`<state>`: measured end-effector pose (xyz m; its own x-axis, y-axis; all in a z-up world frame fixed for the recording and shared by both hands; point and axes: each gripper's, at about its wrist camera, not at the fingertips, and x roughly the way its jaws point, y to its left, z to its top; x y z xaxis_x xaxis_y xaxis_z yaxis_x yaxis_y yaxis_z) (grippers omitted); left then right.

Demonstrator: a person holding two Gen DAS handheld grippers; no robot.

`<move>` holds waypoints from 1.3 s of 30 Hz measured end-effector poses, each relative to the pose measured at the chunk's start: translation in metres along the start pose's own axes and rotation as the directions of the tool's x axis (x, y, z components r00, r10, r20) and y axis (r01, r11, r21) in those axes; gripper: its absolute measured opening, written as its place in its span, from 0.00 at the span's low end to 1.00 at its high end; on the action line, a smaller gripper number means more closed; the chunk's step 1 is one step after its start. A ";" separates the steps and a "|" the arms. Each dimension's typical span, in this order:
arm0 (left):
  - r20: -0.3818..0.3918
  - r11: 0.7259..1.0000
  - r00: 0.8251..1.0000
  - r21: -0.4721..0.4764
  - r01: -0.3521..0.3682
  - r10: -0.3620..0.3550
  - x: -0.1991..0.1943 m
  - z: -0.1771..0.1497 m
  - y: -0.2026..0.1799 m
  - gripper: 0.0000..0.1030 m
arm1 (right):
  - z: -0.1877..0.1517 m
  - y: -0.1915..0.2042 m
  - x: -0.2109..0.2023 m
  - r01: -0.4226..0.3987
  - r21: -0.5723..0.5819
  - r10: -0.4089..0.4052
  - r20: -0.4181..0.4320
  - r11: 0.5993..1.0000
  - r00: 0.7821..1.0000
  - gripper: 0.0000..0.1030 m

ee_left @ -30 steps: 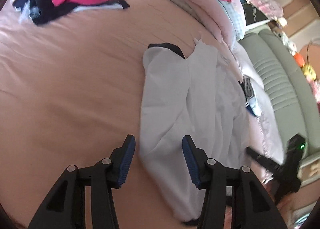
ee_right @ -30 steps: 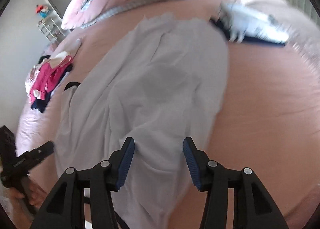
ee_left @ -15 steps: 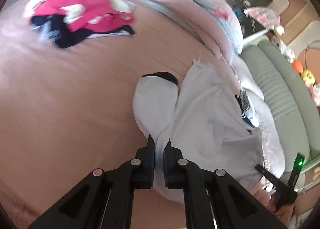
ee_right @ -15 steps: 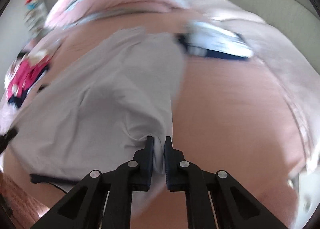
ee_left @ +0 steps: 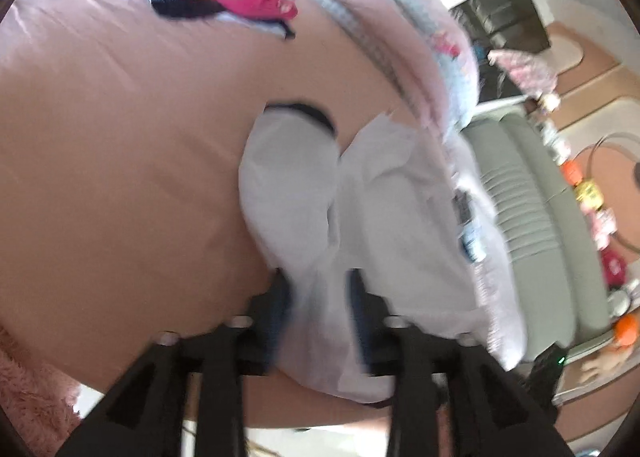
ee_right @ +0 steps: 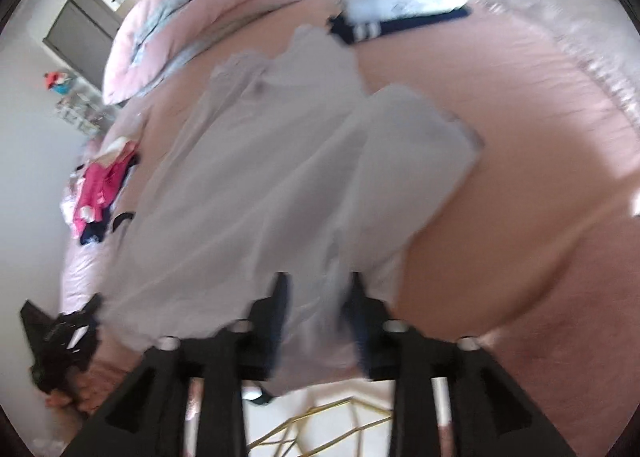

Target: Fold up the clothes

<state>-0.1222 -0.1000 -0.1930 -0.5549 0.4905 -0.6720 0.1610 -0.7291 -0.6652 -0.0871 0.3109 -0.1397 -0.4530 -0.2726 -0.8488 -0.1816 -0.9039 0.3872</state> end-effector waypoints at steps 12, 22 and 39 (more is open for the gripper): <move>0.072 0.987 0.989 0.109 0.119 -0.127 -0.047 0.018 -0.058 0.05 | 0.022 0.032 -0.055 -0.039 -0.081 0.054 0.196 0.996 0.979 0.05; 0.156 0.941 0.943 0.220 0.256 -0.293 -0.159 0.015 -0.100 0.05 | 0.029 0.055 -0.185 -0.262 -0.135 0.295 0.422 0.956 0.857 0.05; 0.308 0.847 0.904 0.522 0.099 -0.295 -0.189 0.219 -0.260 0.05 | 0.198 0.150 -0.228 -0.116 -0.318 0.294 0.600 0.941 0.744 0.05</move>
<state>-0.2378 -0.1076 0.1788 -0.8008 0.5119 -0.3111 -0.3444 -0.8184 -0.4600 -0.1833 0.3027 0.1834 -0.9142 -0.2710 -0.3013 0.1589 -0.9236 0.3488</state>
